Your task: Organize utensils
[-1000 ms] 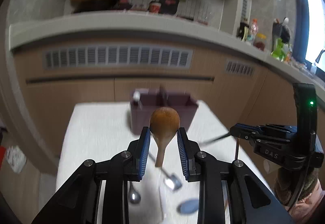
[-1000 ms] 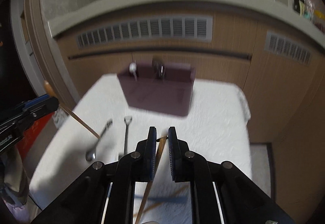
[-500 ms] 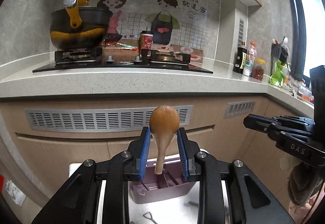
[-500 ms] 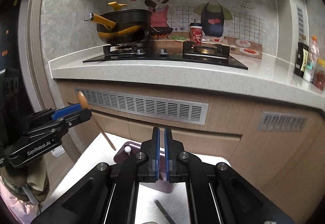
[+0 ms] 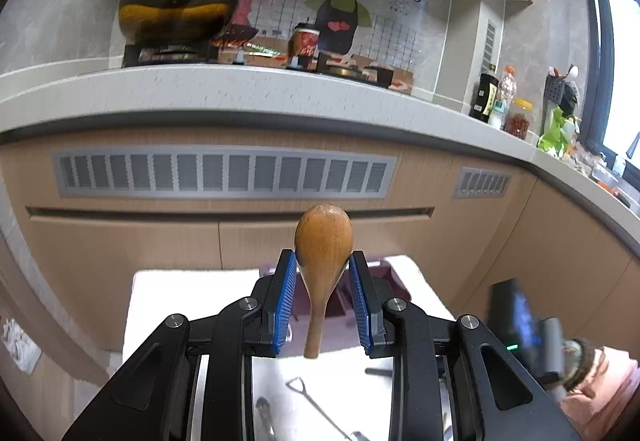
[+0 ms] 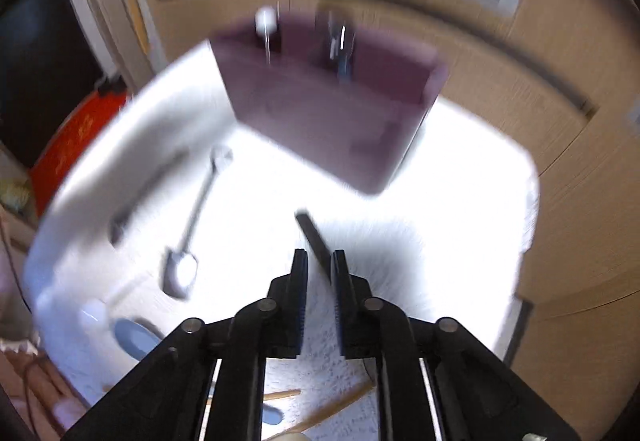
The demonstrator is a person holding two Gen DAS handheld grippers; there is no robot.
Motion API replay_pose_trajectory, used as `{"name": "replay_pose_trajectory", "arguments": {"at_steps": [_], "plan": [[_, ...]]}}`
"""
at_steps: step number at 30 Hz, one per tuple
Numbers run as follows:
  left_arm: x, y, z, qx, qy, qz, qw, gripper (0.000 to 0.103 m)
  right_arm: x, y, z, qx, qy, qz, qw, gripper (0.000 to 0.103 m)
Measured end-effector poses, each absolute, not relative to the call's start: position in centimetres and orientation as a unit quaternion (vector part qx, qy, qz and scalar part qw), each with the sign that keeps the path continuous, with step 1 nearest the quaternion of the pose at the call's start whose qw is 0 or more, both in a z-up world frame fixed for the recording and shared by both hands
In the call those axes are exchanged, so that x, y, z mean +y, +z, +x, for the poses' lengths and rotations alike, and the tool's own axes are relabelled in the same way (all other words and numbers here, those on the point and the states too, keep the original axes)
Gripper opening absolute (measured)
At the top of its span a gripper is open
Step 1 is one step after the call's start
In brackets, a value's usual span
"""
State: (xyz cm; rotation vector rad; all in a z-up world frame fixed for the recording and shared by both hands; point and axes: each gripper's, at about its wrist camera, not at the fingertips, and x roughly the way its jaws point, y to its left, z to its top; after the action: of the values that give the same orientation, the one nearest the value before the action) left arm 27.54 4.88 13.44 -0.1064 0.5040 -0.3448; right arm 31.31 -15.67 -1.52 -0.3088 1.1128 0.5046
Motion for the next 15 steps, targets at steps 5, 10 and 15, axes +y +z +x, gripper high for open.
{"name": "replay_pose_trajectory", "arguments": {"at_steps": [5,10,15], "plan": [[4.9,12.4,26.5,0.257,-0.163,-0.055,0.951,0.028,-14.7,-5.2,32.4,0.532,0.231,-0.196,0.791,0.02],[4.7,12.1,26.0,0.263,-0.161,-0.055,0.95,0.028,-15.4,-5.8,33.1,0.54,0.227,-0.173,0.792,0.024],[4.3,11.7,26.0,0.268,-0.166,-0.054,0.948,0.028,-15.9,-5.2,32.1,0.546,0.201,-0.141,0.801,0.011]]}}
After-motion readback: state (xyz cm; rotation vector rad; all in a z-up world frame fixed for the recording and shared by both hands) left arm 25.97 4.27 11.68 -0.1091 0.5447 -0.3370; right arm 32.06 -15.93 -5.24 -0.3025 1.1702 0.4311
